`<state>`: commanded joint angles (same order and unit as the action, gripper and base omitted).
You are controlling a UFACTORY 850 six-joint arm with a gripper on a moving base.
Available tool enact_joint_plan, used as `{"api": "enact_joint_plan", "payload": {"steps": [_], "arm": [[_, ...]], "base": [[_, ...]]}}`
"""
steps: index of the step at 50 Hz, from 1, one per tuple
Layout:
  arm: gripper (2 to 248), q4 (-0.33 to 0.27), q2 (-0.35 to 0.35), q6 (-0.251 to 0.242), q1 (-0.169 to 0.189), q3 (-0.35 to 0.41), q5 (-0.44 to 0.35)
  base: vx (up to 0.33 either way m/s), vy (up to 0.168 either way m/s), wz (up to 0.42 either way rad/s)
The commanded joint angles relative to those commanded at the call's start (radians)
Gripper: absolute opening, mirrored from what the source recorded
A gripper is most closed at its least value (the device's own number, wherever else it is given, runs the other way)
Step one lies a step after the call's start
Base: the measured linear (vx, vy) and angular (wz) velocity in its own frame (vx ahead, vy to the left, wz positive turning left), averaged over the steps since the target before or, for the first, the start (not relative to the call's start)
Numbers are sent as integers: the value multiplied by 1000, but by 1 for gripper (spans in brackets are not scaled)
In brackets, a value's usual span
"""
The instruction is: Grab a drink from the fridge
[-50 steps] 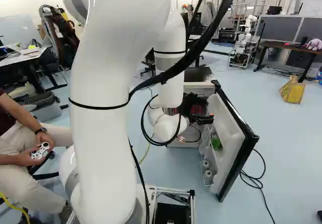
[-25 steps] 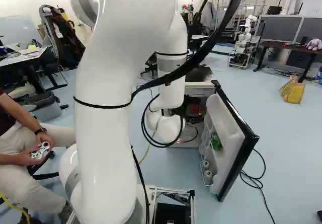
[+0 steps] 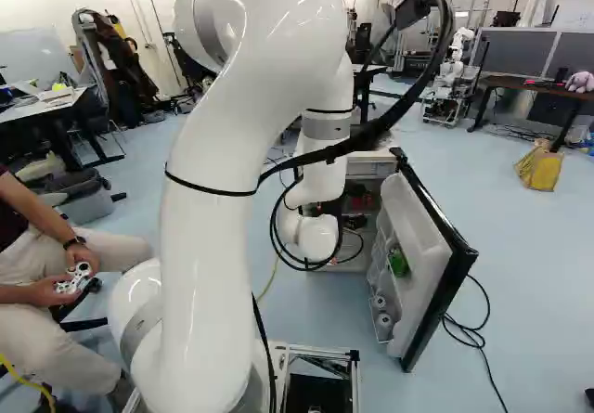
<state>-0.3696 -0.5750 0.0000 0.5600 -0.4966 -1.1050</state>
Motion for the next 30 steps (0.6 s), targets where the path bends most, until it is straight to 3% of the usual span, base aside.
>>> {"api": "enact_joint_plan", "payload": {"steps": [30], "arm": [[247, 0, -149, 0, -26, -119, 0]], "base": [[0, 0, 0]]}}
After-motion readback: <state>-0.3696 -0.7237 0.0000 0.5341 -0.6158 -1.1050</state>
